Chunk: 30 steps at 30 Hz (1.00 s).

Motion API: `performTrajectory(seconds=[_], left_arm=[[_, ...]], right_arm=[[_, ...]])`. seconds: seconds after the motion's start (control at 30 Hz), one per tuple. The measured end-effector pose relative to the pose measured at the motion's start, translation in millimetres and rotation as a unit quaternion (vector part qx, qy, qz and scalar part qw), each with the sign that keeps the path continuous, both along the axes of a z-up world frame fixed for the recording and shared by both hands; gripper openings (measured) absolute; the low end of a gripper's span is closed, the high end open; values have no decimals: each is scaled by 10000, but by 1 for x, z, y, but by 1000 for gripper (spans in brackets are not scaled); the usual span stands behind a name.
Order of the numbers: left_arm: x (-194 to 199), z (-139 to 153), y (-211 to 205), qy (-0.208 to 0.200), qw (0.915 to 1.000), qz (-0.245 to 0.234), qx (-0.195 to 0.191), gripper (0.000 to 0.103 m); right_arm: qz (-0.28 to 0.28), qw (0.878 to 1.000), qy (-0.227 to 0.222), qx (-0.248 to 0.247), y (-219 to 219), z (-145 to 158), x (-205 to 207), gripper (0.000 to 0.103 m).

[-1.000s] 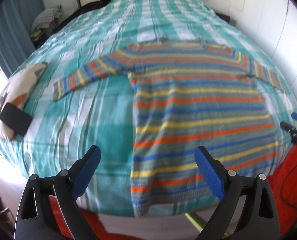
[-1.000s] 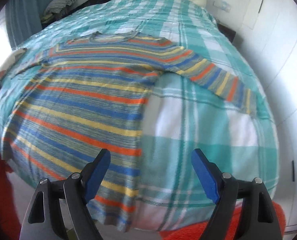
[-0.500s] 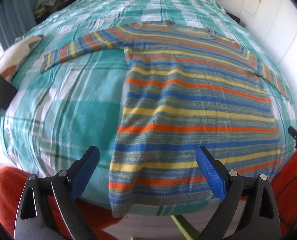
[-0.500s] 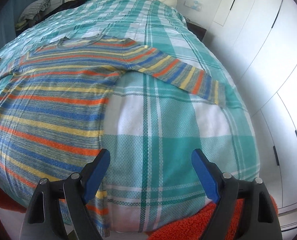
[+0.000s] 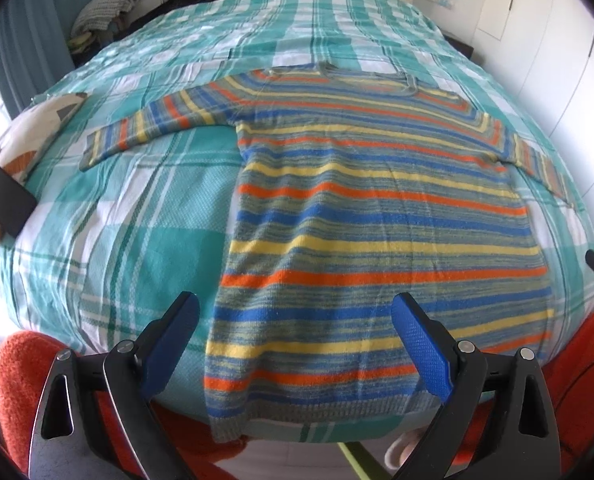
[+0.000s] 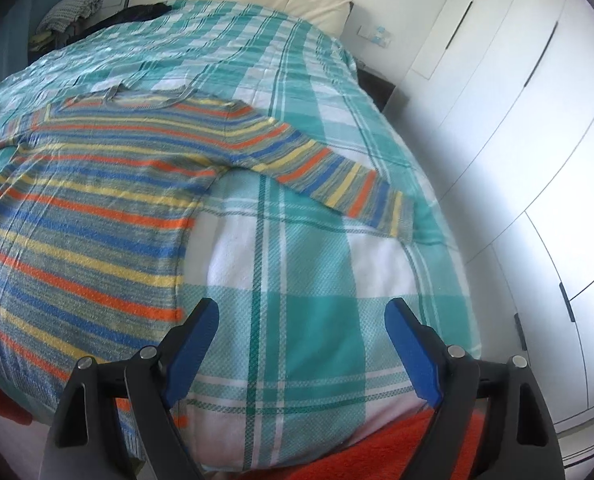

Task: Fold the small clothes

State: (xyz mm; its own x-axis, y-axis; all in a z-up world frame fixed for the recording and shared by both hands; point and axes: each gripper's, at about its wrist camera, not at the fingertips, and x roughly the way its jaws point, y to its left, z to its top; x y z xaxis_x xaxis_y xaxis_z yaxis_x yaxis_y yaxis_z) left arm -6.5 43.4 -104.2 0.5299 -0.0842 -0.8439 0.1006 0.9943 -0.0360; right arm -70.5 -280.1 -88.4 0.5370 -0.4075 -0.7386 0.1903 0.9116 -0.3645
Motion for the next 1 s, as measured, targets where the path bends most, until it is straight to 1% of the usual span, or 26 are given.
performTrajectory(seconds=[0.07, 0.17, 0.23, 0.3, 0.33, 0.37, 0.43, 0.47, 0.57, 0.73, 0.87, 1.0], left_arm=[[-1, 0, 0, -15, 10000, 6, 67, 97], [-2, 1, 2, 5, 9998, -28, 180, 97], [-4, 4, 4, -104, 9997, -26, 228, 97], [-4, 0, 6, -203, 9995, 41, 242, 98], [-2, -4, 6, -174, 9995, 85, 249, 98], [2, -10, 6, -42, 9996, 130, 234, 98], [7, -18, 6, 166, 9997, 106, 130, 98], [8, -19, 6, 189, 9997, 75, 95, 98], [10, -20, 0, 71, 9998, 13, 200, 98], [19, -19, -5, 55, 9997, -71, 213, 98], [26, -20, -6, 34, 9996, -53, 288, 98], [28, -22, -3, 54, 9997, 34, 256, 98]], right_arm=[[-108, 9999, -40, 58, -2, -4, 1, 85], [-208, 9994, 85, 249, -5, -12, 4, 85], [-208, 9995, 129, 213, -6, -16, 4, 85], [-228, 9995, 149, 163, -6, -21, 6, 85], [-264, 9993, 168, 183, -8, -23, 8, 85], [-313, 9990, 219, 223, -9, -25, 10, 85], [-365, 9986, 263, 267, -10, -28, 11, 85], [-365, 9987, 268, 235, -10, -28, 11, 85], [-357, 9988, 266, 206, -8, -25, 9, 85], [-390, 9987, 265, 177, -6, -20, 9, 85], [-383, 9987, 295, 130, -6, -21, 12, 85], [-379, 9985, 385, 95, -8, -27, 15, 85]])
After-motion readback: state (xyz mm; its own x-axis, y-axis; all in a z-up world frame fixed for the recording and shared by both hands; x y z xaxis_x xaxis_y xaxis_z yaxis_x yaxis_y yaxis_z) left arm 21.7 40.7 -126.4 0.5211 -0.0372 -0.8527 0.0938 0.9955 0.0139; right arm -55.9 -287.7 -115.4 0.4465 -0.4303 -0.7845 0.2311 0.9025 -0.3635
